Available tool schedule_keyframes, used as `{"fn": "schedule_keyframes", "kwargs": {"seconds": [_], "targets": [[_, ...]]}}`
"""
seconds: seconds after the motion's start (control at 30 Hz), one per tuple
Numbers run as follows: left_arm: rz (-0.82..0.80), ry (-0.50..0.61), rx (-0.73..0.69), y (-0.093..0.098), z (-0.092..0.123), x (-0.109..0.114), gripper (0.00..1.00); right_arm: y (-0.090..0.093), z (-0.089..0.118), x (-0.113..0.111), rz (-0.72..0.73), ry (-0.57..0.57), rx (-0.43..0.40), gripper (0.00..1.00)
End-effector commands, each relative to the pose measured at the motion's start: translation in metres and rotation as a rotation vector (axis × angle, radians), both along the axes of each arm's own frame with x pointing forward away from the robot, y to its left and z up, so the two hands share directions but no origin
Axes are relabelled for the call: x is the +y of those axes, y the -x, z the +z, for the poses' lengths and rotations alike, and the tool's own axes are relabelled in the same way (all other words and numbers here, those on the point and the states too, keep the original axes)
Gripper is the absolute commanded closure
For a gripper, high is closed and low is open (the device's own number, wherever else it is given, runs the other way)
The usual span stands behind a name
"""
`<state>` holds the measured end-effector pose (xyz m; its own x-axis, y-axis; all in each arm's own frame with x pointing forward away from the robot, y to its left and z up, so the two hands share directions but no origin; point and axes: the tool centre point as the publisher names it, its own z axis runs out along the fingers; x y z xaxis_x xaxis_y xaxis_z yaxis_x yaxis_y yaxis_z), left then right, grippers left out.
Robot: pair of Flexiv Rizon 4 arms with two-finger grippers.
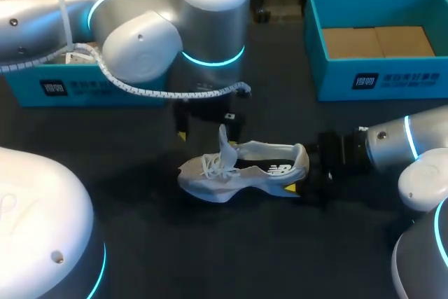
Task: Take the shoe out of the shoebox, open the shoe tongue, remove and reinsert the insole, then place the shoe into the shoebox
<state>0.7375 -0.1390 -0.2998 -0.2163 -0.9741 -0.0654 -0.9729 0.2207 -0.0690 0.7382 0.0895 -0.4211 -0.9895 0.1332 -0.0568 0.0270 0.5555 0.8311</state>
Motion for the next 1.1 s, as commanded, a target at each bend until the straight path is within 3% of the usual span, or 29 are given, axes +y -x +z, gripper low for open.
{"fn": "schedule_keyframes", "kwargs": {"seconds": [0.03,0.3,0.33,0.37,0.47,0.63,0.67,0.7,1.1], "targets": [[-0.089,0.05,-0.014,-0.003,0.013,0.006,0.0,0.0,0.0,0.002,-0.003,0.004,0.0,1.0],[-0.316,0.106,-0.105,-0.015,0.037,-0.007,0.0,0.0,0.0,0.002,-0.003,0.004,0.0,1.0],[-0.353,0.109,-0.113,-0.015,0.039,-0.009,0.04,0.0,0.0,0.002,-0.003,0.004,0.0,1.0],[-0.373,0.112,-0.118,-0.016,0.042,-0.011,0.18,0.0,0.0,0.002,-0.003,0.004,0.0,1.0],[-0.455,0.123,-0.115,-0.018,0.048,-0.017,0.45,0.0,0.0,0.002,-0.003,0.004,0.0,1.0],[-0.577,0.134,-0.117,-0.018,0.055,-0.027,0.74,0.0,0.0,0.002,-0.003,0.004,0.0,1.0],[-0.62,0.144,-0.107,-0.018,0.057,-0.03,0.95,0.0,0.0,0.002,-0.003,0.004,0.0,1.0],[-0.642,0.146,-0.108,-0.018,0.057,-0.032,1.0,0.0,0.0,0.002,-0.003,0.004,0.0,1.0],[-1.109,0.118,0.001,-0.012,0.049,-0.058,1.0,0.0,0.0,0.002,-0.003,0.004,0.0,1.0]]}}
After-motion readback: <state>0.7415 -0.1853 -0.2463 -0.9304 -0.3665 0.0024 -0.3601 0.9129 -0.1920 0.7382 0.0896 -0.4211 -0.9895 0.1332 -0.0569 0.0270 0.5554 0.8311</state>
